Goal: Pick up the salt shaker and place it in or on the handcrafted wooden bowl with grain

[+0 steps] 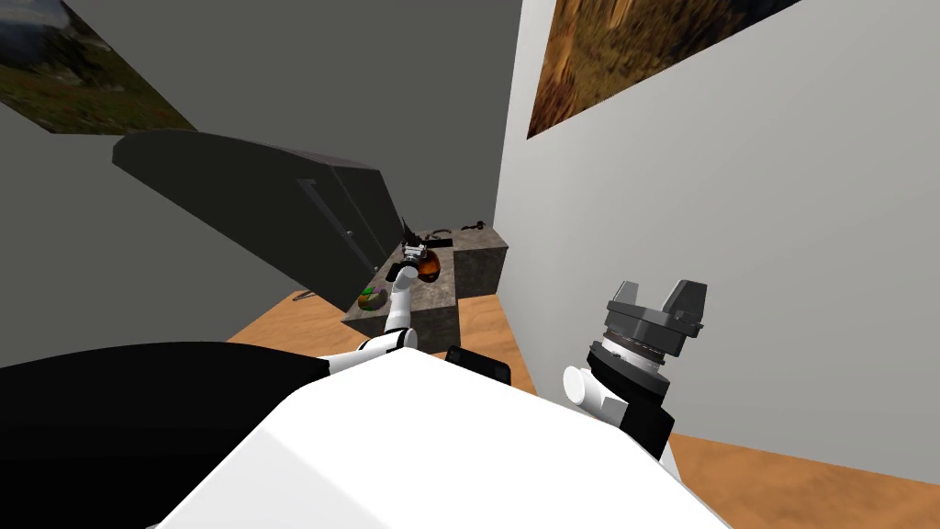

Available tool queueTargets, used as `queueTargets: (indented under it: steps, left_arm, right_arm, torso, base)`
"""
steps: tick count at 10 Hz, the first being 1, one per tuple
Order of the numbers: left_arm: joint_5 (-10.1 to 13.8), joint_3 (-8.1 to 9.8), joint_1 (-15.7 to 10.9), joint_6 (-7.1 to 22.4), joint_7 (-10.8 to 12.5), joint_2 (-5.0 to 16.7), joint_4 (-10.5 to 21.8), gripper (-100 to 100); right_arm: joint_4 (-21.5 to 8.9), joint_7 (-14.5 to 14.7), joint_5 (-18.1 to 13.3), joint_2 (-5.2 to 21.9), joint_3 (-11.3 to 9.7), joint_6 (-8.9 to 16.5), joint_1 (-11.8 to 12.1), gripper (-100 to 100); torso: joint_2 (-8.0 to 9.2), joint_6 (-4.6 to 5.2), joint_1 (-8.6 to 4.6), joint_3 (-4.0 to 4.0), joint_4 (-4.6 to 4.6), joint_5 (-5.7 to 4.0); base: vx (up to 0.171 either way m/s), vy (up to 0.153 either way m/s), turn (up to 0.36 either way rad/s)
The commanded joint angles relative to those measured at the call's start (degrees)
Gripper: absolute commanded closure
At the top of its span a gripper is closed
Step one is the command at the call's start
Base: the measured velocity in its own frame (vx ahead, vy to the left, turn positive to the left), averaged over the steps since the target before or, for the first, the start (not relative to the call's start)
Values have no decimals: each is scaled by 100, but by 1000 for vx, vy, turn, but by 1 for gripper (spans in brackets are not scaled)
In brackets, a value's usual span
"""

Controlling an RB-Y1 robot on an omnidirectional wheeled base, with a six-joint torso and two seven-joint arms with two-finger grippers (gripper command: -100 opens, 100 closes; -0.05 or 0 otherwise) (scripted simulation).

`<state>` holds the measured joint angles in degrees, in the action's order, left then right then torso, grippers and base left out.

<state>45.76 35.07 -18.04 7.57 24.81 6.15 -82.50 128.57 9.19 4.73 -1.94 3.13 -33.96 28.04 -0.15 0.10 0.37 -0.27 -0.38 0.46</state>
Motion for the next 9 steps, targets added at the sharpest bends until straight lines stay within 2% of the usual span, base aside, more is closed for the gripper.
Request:
queueTargets:
  steps: [1,2,9]
  left_arm:
    - [0,0,0,0,0,0,0,0]
    - [-21,118,-138,263,42,122,-26,-100]
    - [-95,530,-622,1185,190,548,-118,-100]
  right_arm:
    - [0,0,0,0,0,0,0,0]
    - [0,0,0,0,0,0,0,0]
    - [0,0,0,-1,0,0,0,0]
  torso:
    - [0,0,0,0,0,0]
    - [0,0,0,0,0,0]
    - [-6,0,-26,-3,-1,-6]
  base:
    - [0,0,0]
    - [13,-54,109]
    - [16,-83,83]
